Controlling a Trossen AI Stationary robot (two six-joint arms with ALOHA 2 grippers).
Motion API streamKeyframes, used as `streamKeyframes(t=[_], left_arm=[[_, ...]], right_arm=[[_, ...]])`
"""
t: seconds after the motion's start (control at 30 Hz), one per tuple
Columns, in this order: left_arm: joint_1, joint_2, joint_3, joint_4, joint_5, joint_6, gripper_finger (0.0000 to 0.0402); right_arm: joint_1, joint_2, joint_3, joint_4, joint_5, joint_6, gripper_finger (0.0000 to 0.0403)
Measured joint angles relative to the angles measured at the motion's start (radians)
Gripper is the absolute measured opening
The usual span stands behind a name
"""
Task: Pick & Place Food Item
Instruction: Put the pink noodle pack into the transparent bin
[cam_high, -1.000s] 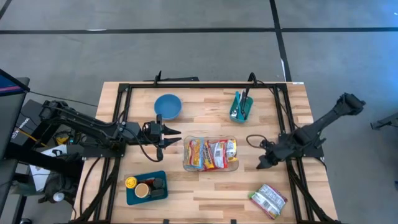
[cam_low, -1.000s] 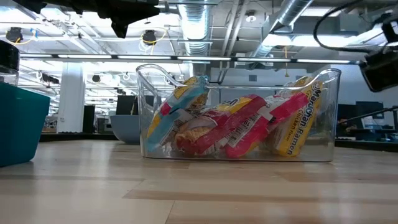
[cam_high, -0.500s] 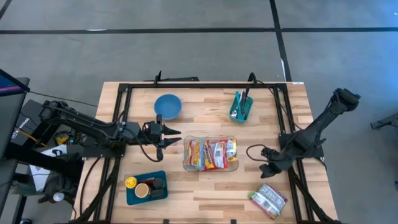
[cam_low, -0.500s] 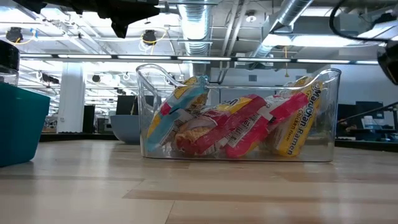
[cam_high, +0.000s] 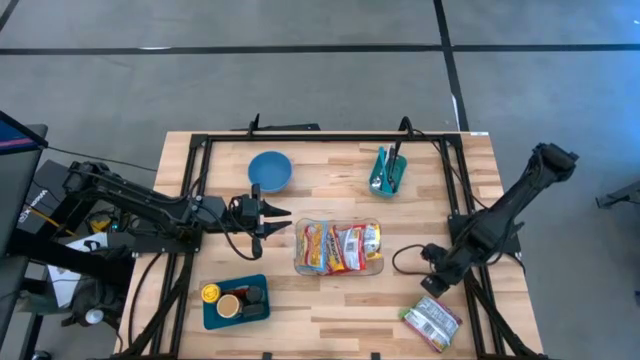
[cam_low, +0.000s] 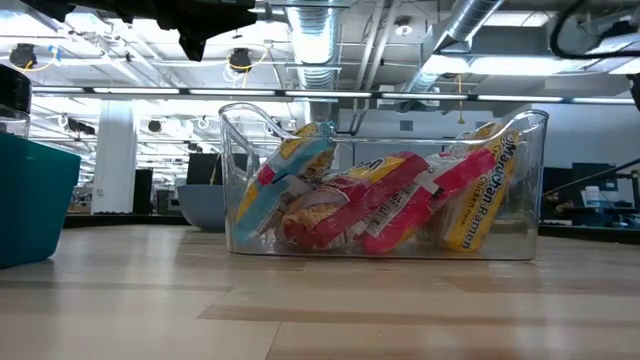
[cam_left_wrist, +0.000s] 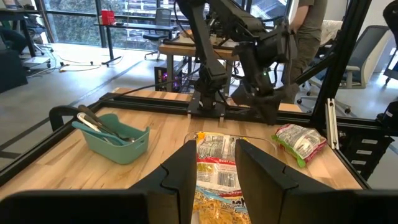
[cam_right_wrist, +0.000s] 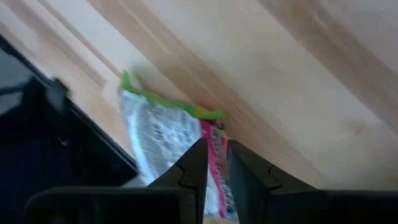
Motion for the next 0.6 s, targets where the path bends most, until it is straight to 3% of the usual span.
streamKeyframes(t=[0.37,0.6], left_arm=[[0.0,0.0,0.0,0.0,0.0,0.0,0.0104],[0.0,0.0,0.0,0.0,0.0,0.0,0.0104]], right_arm=[[-0.03,0.1,0.0,0.0,-0.109,-0.052,0.0056],[-0.032,0.103,0.0,0.008,-0.106,-0.055,0.0061]])
